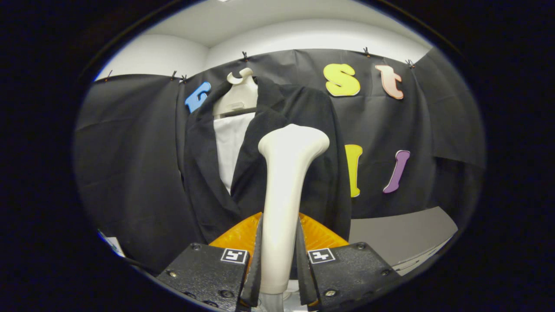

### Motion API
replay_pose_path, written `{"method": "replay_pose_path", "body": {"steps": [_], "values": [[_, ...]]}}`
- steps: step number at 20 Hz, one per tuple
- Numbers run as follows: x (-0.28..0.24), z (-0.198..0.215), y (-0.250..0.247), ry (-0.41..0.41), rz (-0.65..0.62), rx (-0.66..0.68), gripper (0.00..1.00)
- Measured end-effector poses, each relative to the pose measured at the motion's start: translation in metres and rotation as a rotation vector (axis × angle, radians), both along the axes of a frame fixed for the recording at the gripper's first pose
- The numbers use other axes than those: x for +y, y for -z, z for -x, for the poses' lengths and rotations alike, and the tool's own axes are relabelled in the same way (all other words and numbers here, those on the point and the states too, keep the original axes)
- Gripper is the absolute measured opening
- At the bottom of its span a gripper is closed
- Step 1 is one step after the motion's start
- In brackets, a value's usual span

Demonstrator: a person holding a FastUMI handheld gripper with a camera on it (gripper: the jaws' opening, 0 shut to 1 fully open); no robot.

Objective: Iron the clothes twice with a garment steamer, once on the left side and once on the right side.

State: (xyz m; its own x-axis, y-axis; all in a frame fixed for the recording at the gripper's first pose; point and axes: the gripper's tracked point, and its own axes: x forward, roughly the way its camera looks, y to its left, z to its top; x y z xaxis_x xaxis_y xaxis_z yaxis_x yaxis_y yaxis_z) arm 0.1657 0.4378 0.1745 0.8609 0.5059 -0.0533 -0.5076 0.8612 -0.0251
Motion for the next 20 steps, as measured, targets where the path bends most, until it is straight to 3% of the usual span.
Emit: {"method": "replay_pose_path", "body": {"steps": [20], "values": [[0.0, 0.007, 0.149, 0.008, 0.122, 0.207, 0.37]]}}
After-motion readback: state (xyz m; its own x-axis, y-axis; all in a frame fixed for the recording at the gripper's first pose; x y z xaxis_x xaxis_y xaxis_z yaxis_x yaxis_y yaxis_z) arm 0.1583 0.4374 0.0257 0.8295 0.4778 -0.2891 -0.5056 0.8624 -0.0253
